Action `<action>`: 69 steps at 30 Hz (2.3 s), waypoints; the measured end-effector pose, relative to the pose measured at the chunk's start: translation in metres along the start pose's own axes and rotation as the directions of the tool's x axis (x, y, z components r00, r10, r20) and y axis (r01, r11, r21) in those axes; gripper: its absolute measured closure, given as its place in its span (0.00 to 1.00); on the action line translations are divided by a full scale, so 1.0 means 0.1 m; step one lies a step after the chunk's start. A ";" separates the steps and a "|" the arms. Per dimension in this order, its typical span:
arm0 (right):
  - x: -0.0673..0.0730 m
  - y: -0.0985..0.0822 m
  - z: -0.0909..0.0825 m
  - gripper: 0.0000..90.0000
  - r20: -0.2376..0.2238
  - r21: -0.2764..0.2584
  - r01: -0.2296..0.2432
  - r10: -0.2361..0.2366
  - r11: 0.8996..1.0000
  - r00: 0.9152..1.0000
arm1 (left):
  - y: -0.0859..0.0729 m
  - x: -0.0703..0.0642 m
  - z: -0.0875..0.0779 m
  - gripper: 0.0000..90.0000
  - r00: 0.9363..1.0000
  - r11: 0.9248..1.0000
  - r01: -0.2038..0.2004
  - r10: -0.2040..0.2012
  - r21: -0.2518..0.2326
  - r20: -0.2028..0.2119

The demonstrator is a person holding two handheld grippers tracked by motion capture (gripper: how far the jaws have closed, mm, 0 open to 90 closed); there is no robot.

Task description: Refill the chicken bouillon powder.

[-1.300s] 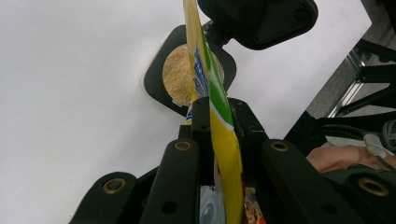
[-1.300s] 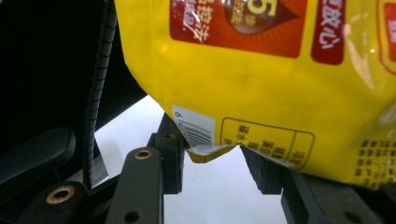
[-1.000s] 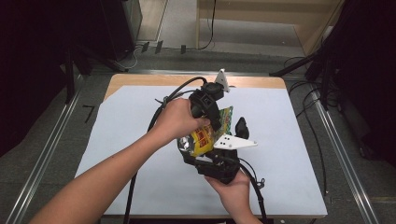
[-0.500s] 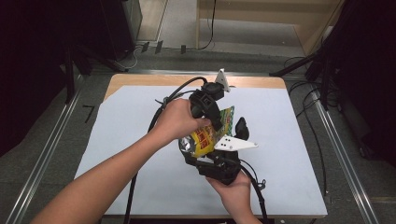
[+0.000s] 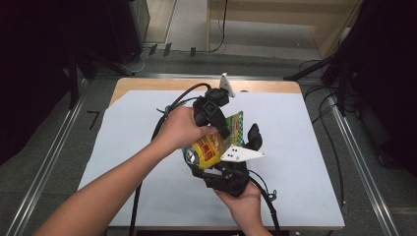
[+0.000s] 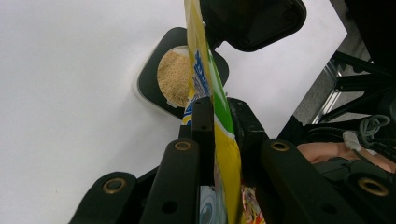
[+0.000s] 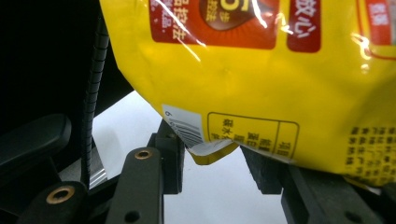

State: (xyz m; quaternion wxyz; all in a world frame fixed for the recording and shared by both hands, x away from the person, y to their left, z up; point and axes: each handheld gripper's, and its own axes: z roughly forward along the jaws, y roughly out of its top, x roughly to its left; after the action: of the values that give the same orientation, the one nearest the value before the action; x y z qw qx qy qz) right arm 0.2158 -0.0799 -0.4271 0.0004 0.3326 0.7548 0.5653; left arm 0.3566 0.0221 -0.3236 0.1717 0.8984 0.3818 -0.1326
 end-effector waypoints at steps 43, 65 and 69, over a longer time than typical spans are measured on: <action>0.10 -0.23 0.23 0.68 0.020 0.117 0.223 -0.227 0.968 0.974 | -0.62 0.38 0.05 0.95 0.986 0.973 0.036 0.002 -0.228 0.166; 0.04 -0.37 0.33 0.67 -0.002 0.210 0.318 -0.325 0.925 0.946 | -0.56 0.57 0.31 1.00 0.961 0.965 0.033 0.040 -0.260 0.272; 0.04 -0.39 0.35 0.66 -0.003 0.229 0.325 -0.334 0.918 0.943 | -0.63 0.62 0.27 1.00 0.954 0.961 0.055 0.029 -0.271 0.297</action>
State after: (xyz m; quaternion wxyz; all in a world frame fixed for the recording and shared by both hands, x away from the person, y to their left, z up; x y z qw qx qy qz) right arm 0.2061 -0.0532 -0.4720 0.0715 0.2090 0.8592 0.4616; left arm 0.3492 0.0910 -0.3840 0.3500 0.8328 0.3722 -0.2131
